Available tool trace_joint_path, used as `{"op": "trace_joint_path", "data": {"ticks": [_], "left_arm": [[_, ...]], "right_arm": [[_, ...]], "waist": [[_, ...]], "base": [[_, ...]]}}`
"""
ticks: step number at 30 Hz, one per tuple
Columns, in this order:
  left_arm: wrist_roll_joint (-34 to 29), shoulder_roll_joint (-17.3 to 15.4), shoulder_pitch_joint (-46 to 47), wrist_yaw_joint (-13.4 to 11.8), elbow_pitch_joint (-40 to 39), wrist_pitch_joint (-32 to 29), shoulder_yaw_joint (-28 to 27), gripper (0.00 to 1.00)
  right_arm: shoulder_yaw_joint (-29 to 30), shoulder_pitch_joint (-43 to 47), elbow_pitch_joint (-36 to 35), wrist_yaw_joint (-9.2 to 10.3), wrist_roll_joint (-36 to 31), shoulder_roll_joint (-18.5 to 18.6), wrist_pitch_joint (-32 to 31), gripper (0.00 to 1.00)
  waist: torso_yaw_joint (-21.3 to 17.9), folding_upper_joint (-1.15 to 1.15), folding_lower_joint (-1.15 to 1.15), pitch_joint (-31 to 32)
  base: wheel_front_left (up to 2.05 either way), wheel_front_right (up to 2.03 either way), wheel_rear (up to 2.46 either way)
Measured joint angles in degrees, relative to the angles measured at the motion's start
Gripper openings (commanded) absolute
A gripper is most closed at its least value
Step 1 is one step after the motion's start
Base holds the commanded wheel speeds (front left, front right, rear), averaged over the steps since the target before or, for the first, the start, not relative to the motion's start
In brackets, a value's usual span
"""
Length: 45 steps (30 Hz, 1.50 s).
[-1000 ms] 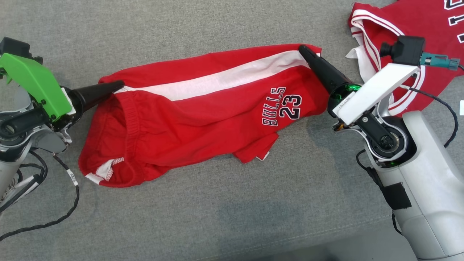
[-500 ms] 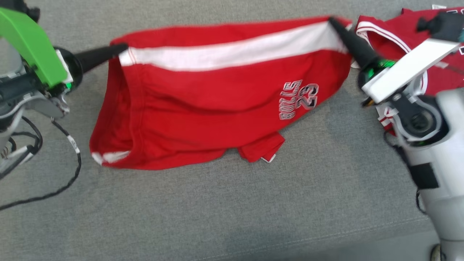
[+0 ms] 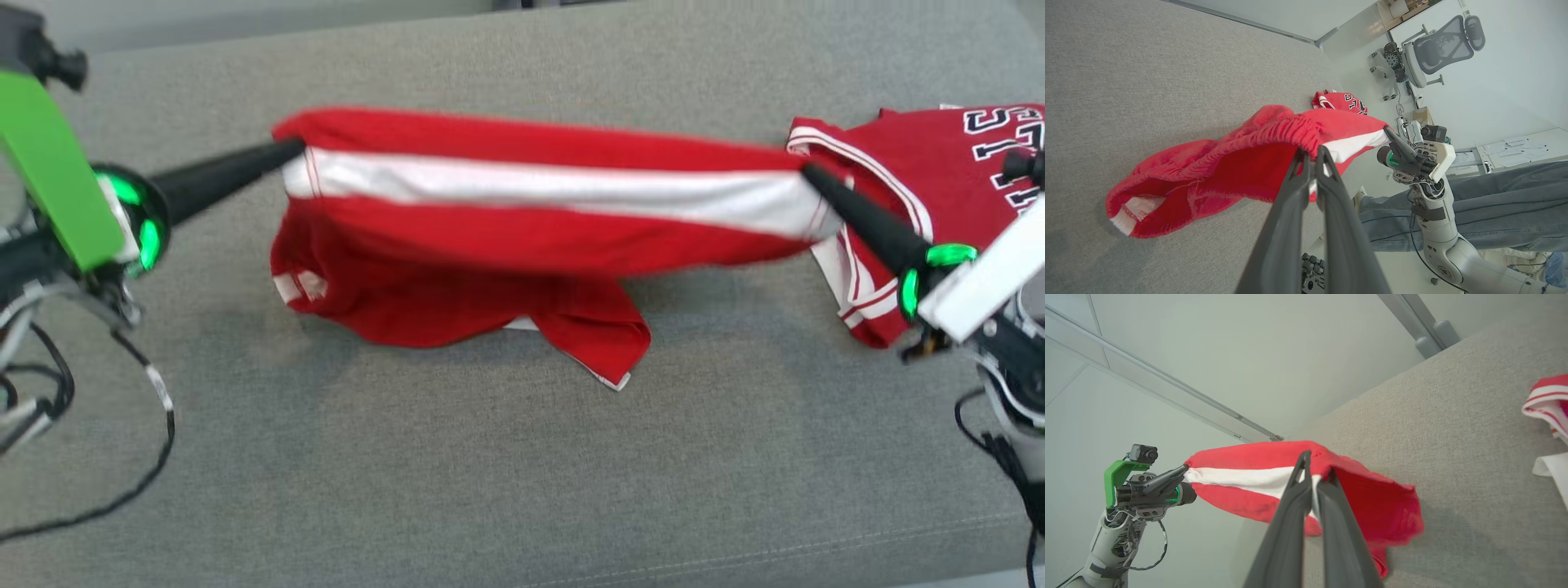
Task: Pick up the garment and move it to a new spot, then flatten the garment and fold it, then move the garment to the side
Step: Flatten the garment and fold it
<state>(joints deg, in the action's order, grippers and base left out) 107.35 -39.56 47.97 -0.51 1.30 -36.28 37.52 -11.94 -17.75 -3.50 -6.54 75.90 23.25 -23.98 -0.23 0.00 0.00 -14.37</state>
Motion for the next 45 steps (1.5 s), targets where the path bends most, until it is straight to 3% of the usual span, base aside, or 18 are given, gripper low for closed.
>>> {"op": "trace_joint_path", "data": {"ticks": [5, 9, 14, 16, 17, 19, 20, 21, 22, 27, 28, 33, 35, 38, 42, 45], "left_arm": [[2.81, -1.22, -4.94, 0.47, -6.83, -0.33, 0.44, 0.0], [4.13, -3.2, -5.86, 0.41, -14.27, -1.11, -0.19, 0.0], [5.81, -7.28, -5.32, -2.87, -22.01, -2.09, -2.02, 0.0], [5.37, -9.1, -3.92, -4.36, -22.52, -2.48, -2.43, 0.0], [5.37, -9.1, -3.92, -4.36, -22.52, -2.48, -2.43, 0.0], [5.34, -9.95, -2.61, -5.27, -21.87, -2.49, -2.86, 0.0], [4.68, -10.27, -1.77, -5.84, -19.54, -2.48, -2.48, 0.0], [4.68, -10.27, -1.77, -5.84, -19.54, -2.48, -2.48, 0.0], [3.75, -10.36, -1.51, -6.13, -17.82, -2.48, -2.11, 0.0], [-5.95, -10.09, 2.63, -6.15, -10.43, -0.16, -0.01, 0.0], [-8.57, -9.7, 4.53, -6.13, -9.01, 1.14, -0.11, 0.0], [-20.0, -3.68, 16.48, -6.06, -4.92, 10.14, -2.68, 0.0], [-22.09, -0.58, 20.28, -6.08, -5.2, 13.4, -4.17, 0.0], [-27.11, 0.87, 22.68, -4.94, -7.1, 18.3, -4.82, 0.0], [-39.88, -1.91, 18.33, 0.67, -5.61, 26.24, -0.7, 0.0], [-44.03, -1.7, 5.47, 1.35, -0.76, 31.52, 4.72, 0.0]], "right_arm": [[4.63, 6.55, -6.68, 0.01, 4.95, 2.3, -0.78, 0.0], [8.75, 7.4, -16.01, -0.01, 9.23, 4.07, -1.14, 0.0], [13.16, 7.03, -26.04, 0.04, 14.08, 5.54, -2.48, 0.0], [14.56, 5.97, -26.39, 1.8, 14.34, 6.69, -2.89, 0.0], [14.56, 5.97, -26.39, 1.8, 14.34, 6.69, -2.89, 0.0], [14.97, 4.27, -25.29, 4.11, 14.61, 7.0, -3.34, 0.0], [14.33, 1.7, -22.37, 6.69, 14.8, 6.44, -3.39, 0.0], [14.33, 1.7, -22.37, 6.69, 14.8, 6.44, -3.39, 0.0], [13.76, 0.21, -20.68, 7.9, 14.41, 6.15, -3.39, 0.0], [9.29, -11.42, -13.18, 14.38, 7.98, 1.9, -0.86, 0.0], [8.82, -14.57, -11.54, 14.77, 5.88, 0.77, 0.58, 0.0], [7.17, -32.1, -7.31, 14.69, -4.58, -3.99, 8.86, 0.0], [7.27, -38.07, -7.68, 14.62, -6.11, -5.86, 11.65, 0.0], [5.53, -42.41, -10.12, 14.14, -6.47, -8.1, 13.17, 0.0], [0.25, -37.15, -8.69, 13.4, -6.8, -9.25, 13.18, 0.0], [-2.66, -23.36, -4.61, 12.16, -6.61, -9.83, 12.88, 0.0]], "waist": [[0.46, 0.0, 0.0, 3.42], [1.01, 0.0, 0.0, 5.41], [1.81, 0.0, 0.0, 5.59], [1.95, 0.0, 0.0, 4.88], [1.95, 0.0, 0.0, 4.88], [2.03, 0.0, 0.0, 3.84], [2.04, 0.0, 0.0, 2.54], [2.04, 0.0, 0.0, 2.54], [2.05, 0.0, 0.0, 1.87], [2.16, 0.0, 0.0, -1.77], [2.18, 0.0, 0.0, -2.52], [2.25, 0.0, 0.0, -6.41], [2.27, 0.0, 0.0, -8.0], [2.3, 0.0, 0.0, -10.39], [2.2, 0.0, 0.0, -13.21], [1.88, 0.0, 0.02, -14.09]], "base": [[0.0, 0.0, 0.0], [0.0, 0.0, 0.0], [0.0, 0.0, 0.0], [0.0, 0.0, 0.0], [0.0, 0.0, 0.0], [0.0, 0.0, 0.0], [0.0, 0.0, 0.0], [0.0, 0.0, 0.0], [0.0, 0.0, 0.0], [0.0, 0.0, 0.0], [0.0, 0.0, 0.0], [0.0, 0.0, 0.0], [0.0, 0.0, 0.0], [0.0, 0.0, 0.0], [0.0, 0.0, 0.0], [0.0, 0.0, 0.0]]}}
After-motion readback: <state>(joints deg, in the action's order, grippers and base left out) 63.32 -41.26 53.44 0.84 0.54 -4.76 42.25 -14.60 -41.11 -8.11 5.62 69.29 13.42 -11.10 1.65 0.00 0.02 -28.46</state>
